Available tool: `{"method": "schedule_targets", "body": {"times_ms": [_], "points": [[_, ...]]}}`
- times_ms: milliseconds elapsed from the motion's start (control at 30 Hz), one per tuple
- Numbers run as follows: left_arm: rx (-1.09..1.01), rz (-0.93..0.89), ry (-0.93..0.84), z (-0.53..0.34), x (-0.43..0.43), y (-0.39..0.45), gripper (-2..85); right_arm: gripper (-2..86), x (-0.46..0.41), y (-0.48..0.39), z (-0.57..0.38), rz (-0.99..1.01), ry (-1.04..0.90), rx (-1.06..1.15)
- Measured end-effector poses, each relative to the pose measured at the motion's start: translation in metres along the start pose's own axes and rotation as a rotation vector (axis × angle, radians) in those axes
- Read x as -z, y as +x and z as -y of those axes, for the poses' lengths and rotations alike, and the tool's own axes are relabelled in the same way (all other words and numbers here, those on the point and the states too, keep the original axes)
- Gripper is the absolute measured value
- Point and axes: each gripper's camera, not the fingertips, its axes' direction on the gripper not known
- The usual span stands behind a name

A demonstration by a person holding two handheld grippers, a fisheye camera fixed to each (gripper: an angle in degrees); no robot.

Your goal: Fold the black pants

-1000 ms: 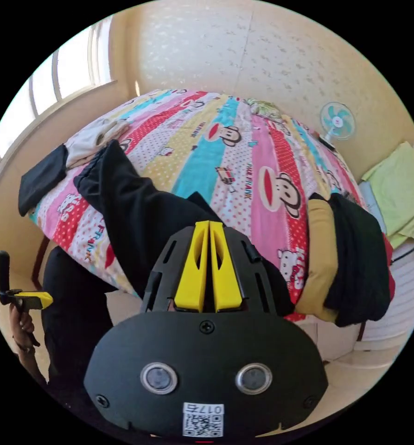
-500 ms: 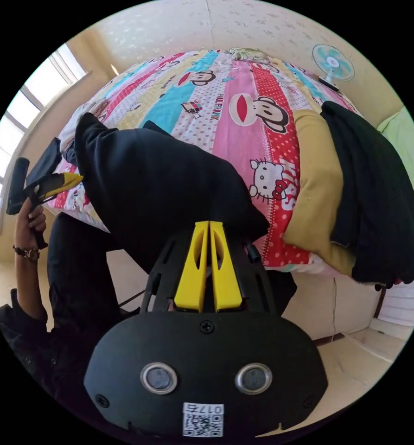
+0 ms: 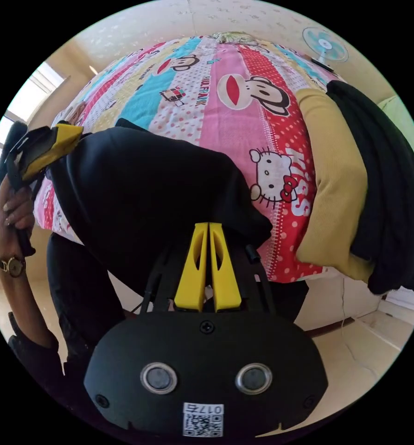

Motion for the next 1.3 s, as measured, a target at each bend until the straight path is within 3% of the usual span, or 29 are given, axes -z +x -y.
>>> {"method": "schedule_targets", "body": {"times_ms": [100,300,567,767,867,933,1067,1167,1233,1300], "points": [[-0.060,0.106,0.037,-0.018,-0.012,0.015,-0.2,0.2,-0.002,0.023,-0.001,0.105,0.003,0.001],[0.184,0.388,0.319,-0.105,0.033,-0.031,6.5,0.1,-0.009,0.034,-0.003,0.084,0.048,0.015],[0.262,0.406,0.562,-0.153,0.066,-0.051,10.3,0.0,-0.022,0.077,0.011,0.276,0.064,-0.082],[0.334,0.280,0.486,-0.113,0.020,-0.088,9.0,0.0,-0.032,0.093,0.017,0.320,0.086,-0.039],[0.310,0.164,0.548,-0.090,0.013,-0.064,4.4,0.0,-0.038,0.104,0.023,0.382,0.102,-0.044],[0.266,0.264,0.516,-0.075,0.000,-0.028,4.3,0.0,-0.043,0.108,0.030,0.413,0.104,-0.055],[0.013,0.812,0.201,-0.057,-0.078,0.071,3.3,0.0,-0.046,0.110,0.039,0.428,0.086,-0.053],[-0.198,1.152,0.109,-0.091,-0.137,0.110,2.8,0.1,-0.048,0.112,0.038,0.448,0.119,-0.037],[-0.261,1.241,0.090,-0.116,-0.153,0.117,2.5,0.2,-0.048,0.114,0.032,0.479,0.157,-0.034],[-0.246,1.200,0.093,-0.139,-0.144,0.115,2.2,0.3,-0.047,0.115,0.027,0.503,0.182,-0.028]]}}
